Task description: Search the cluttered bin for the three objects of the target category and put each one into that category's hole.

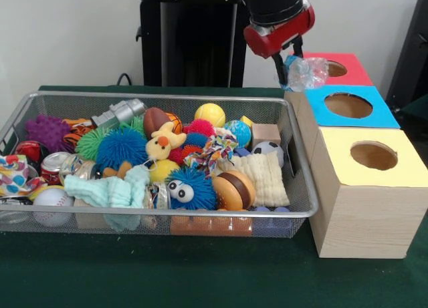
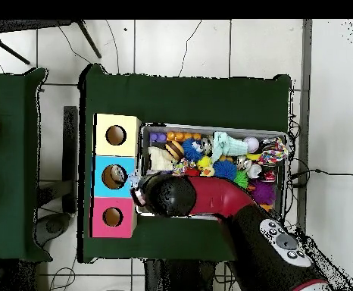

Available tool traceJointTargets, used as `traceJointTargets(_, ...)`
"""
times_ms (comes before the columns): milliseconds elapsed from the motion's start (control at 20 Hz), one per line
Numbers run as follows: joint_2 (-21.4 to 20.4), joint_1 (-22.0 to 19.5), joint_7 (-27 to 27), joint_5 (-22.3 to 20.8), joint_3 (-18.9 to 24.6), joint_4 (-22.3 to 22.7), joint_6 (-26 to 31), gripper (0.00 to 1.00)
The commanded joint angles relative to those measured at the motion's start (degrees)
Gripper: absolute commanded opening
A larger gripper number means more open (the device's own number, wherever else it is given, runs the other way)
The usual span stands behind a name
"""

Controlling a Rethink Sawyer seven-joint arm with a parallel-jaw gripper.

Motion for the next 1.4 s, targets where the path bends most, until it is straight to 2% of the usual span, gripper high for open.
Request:
traceJointTargets(50,6.8,-3.4,0.7,-2.7,10.9,4.5,-10.0,0.00)
traceJointTargets(400,10.0,-6.8,-0.1,-5.3,16.8,5.6,-12.7,0.00)
traceJointTargets(750,11.3,-9.0,-1.3,-7.4,20.7,5.7,-9.2,0.00)
traceJointTargets(1150,17.1,-10.3,-1.2,-12.9,22.2,4.1,-13.5,0.00)
traceJointTargets(1400,21.4,-11.0,-3.7,-19.4,22.7,0.8,-16.4,0.00)
